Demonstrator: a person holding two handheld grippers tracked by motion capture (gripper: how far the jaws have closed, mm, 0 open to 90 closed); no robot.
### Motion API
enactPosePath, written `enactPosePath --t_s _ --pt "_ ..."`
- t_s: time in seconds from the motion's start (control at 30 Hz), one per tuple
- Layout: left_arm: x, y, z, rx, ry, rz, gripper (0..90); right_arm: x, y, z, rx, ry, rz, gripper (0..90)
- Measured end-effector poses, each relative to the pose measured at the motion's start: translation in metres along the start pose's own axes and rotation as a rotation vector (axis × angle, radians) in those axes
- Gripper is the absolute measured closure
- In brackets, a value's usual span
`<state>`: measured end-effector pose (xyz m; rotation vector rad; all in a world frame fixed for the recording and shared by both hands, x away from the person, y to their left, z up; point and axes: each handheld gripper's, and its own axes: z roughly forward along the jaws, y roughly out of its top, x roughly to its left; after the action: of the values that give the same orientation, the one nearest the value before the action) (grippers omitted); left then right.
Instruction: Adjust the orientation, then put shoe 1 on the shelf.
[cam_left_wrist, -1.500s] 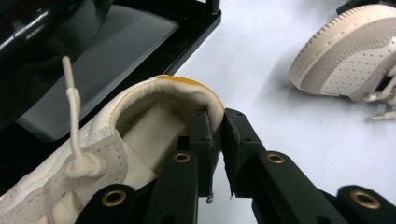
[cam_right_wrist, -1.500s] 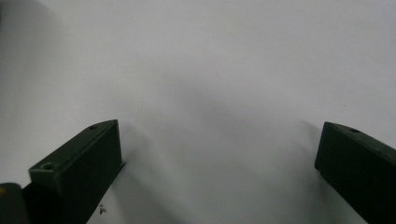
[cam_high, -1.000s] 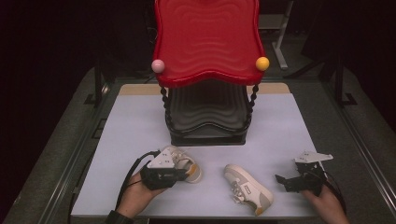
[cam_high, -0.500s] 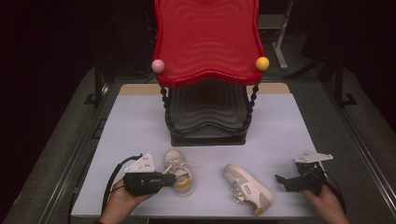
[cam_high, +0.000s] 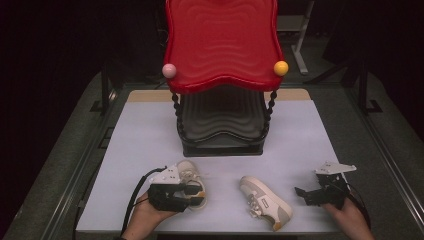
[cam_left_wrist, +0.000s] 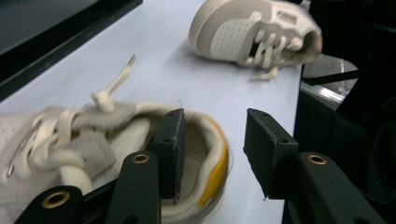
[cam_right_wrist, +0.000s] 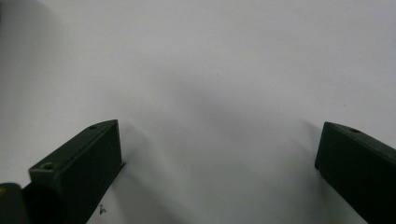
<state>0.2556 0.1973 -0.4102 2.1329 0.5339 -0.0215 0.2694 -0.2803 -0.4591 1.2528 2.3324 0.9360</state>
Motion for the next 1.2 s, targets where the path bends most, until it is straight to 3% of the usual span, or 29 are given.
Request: enactPosePath --t_s 0.13,0.2,0.43,0.8,0.97,1.2 --pt "-0.001 -0.004 0.005 0.025 -0.003 0.000 65.1 0.000 0.000 0.000 0.000 0.000 0.000 0.0" --pt "-0.002 -0.004 0.005 0.030 0.016 0.011 67.9 0.000 0.000 0.000 0.001 0.001 0.001 0.0" --pt "0.000 -0.003 0.006 0.028 -0.008 0.009 75.6 0.000 0.000 0.000 0.001 0.001 0.000 0.0" --pt "0.001 0.002 0.005 0.041 -0.017 0.011 76.6 0.000 0.000 0.000 -0.001 0.000 0.001 0.0" --pt "-0.003 0.008 0.002 0.031 -0.041 0.013 76.3 0.000 0.000 0.000 0.000 0.000 0.000 0.0" --pt "-0.011 0.028 0.004 0.022 -0.074 0.065 76.5 0.000 0.000 0.000 0.000 -0.001 0.001 0.0"
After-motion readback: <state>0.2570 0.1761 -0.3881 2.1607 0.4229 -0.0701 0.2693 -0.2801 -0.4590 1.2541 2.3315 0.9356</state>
